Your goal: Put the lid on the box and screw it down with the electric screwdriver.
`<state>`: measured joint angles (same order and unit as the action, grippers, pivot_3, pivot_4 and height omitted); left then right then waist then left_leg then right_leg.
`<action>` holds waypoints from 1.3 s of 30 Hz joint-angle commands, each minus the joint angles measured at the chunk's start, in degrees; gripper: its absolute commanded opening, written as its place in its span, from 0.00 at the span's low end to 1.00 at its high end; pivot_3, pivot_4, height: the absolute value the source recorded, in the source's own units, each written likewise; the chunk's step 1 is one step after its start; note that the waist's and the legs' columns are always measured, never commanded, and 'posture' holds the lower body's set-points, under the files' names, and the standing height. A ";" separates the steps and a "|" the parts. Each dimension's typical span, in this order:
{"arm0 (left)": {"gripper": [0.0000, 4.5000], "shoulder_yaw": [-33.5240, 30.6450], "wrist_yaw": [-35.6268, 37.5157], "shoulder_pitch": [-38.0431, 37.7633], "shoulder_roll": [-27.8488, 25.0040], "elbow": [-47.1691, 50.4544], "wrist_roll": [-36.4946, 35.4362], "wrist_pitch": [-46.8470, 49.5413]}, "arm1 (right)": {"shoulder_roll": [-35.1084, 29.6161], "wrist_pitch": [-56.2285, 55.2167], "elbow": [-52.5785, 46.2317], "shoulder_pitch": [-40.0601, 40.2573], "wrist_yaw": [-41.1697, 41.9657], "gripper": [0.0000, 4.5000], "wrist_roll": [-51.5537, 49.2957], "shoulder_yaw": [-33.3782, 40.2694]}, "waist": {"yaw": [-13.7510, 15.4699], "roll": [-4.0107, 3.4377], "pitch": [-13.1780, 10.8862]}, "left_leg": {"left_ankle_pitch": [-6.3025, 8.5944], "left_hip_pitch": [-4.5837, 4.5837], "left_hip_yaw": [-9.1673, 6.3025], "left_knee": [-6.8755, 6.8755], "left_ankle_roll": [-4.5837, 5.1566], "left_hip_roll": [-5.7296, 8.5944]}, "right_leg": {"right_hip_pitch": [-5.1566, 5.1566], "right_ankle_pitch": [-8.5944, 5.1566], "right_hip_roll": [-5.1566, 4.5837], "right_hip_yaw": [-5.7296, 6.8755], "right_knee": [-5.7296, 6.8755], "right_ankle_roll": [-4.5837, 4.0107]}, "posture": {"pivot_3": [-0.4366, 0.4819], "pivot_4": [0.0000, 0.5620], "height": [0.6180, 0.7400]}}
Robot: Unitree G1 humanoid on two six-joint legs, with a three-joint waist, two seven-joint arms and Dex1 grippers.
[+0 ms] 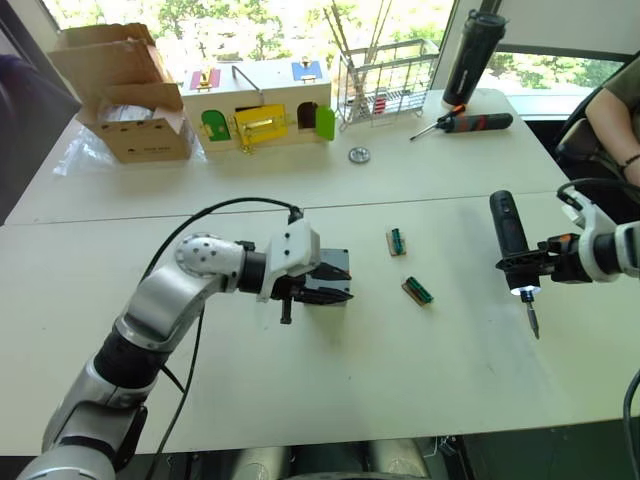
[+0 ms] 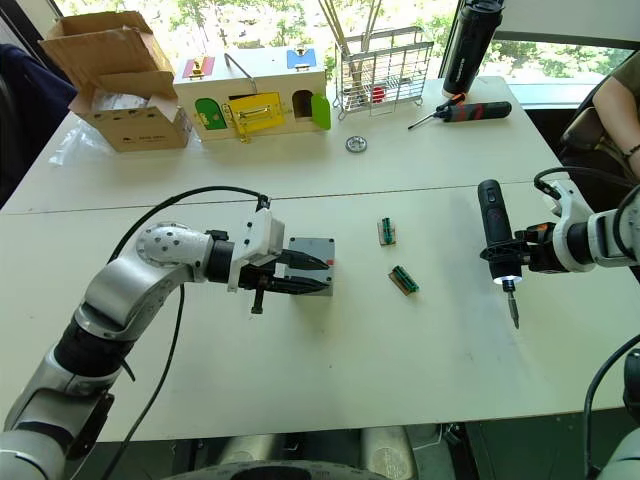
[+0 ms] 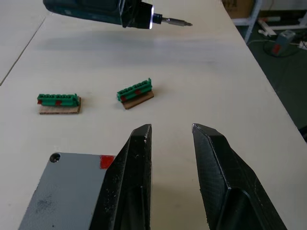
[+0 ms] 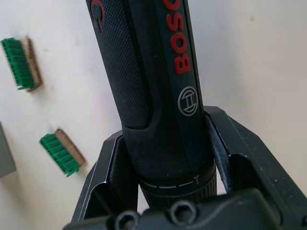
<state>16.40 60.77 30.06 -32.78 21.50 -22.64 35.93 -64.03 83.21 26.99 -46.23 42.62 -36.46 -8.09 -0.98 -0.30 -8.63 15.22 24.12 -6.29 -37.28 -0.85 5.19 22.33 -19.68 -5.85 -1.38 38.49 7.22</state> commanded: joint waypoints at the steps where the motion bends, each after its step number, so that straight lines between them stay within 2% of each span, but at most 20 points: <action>1: 0.30 -1.60 -1.89 -0.79 0.12 2.69 -1.34 1.12 | 0.72 -5.47 5.59 -4.48 4.82 0.39 5.38 -3.19 | 0.05 0.02 -0.02 | 0.00 0.00 0.00 0.00 0.00 0.00 | 0.00 0.00 0.00 0.00 0.00 0.00 | 0.48 0.27 1.00; 7: 0.30 -3.27 -5.84 -2.44 1.16 2.63 -0.95 -0.07 | 3.77 -12.88 14.77 -8.54 11.86 0.39 14.21 -9.63 | 0.10 0.07 -0.06 | -0.01 0.00 -0.02 -0.04 -0.02 0.00 | -0.01 0.00 0.06 0.01 0.00 0.00 | 0.48 0.27 1.00; 12: 0.30 -3.75 -6.98 -3.67 0.25 2.69 0.17 -2.38 | 5.60 -16.14 20.22 -10.62 15.45 0.39 19.17 -10.10 | 0.13 0.15 -0.11 | -0.02 0.00 -0.05 -0.14 -0.04 0.02 | -0.07 0.02 0.05 0.02 0.01 0.04 | 0.48 0.27 1.00; 13: 0.30 -3.84 -6.76 -3.67 0.01 2.64 -0.10 -2.36 | 5.74 -16.57 20.58 -10.64 16.26 0.62 19.96 -10.28 | 0.13 0.15 -0.11 | -0.02 0.00 -0.05 -0.15 -0.04 0.02 | -0.07 0.03 0.05 0.02 0.00 0.05 | 0.48 0.27 1.00; 17: 0.30 -4.31 -5.38 -3.18 -0.94 1.67 -1.77 -1.09 | 6.40 -17.56 22.29 -11.12 17.20 0.94 22.61 -9.67 | 0.23 0.16 -0.10 | -0.02 0.00 -0.06 -0.18 -0.05 0.02 | -0.09 0.04 0.02 0.03 0.00 0.07 | 0.48 0.27 1.00; 18: 0.30 -4.56 -4.67 -2.98 -1.28 1.28 -2.65 -0.19 | 6.53 -17.85 22.60 -11.25 17.14 1.00 23.21 -9.41 | 0.30 0.16 -0.10 | -0.02 0.00 -0.06 -0.19 -0.05 0.02 | -0.09 0.04 0.01 0.03 0.00 0.07 | 0.48 0.27 1.00; 29: 0.30 -8.54 -4.85 -1.29 -1.66 -3.76 -3.58 -1.13 | 5.32 -22.39 18.93 -9.79 17.63 1.00 25.75 -4.65 | 0.21 0.16 -0.10 | -0.02 0.00 -0.10 -0.20 -0.05 0.08 | -0.09 0.05 0.00 0.06 0.02 0.08 | 0.48 0.27 1.00; 33: 0.30 -11.87 -5.53 -2.42 -2.21 -4.95 -4.64 -0.80 | 3.26 -24.79 11.52 -7.35 17.49 1.00 25.84 -2.01 | 0.23 0.16 -0.10 | -0.02 0.01 -0.09 -0.19 -0.05 0.08 | -0.04 0.05 -0.01 0.05 0.05 0.08 | 0.48 0.27 1.00; 36: 0.30 -16.15 -6.06 -3.29 -3.11 -6.04 -9.66 5.79 | 1.37 -27.55 3.86 -4.21 15.88 1.00 25.42 1.61 | 0.24 0.16 -0.10 | -0.02 0.02 -0.09 -0.14 -0.06 0.07 | 0.02 0.05 -0.02 0.05 0.08 0.08 | 0.48 0.27 1.00; 39: 0.30 -19.79 -7.06 -5.10 -5.53 -8.04 -11.00 9.13 | 2.43 -33.10 -6.49 0.96 11.10 1.00 22.64 11.94 | 0.18 0.16 -0.10 | -0.02 0.02 -0.12 -0.12 -0.06 0.05 | 0.04 0.04 -0.02 0.05 0.11 0.08 | 0.48 0.27 1.00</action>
<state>-0.30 54.32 26.00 -36.84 13.65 -32.67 44.20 -61.50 53.94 27.52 -46.74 56.06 -11.70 -2.93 -0.79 -0.14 -8.73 15.19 24.13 -6.40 -37.42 -0.91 5.24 22.38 -19.64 -5.87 -1.35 38.64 7.29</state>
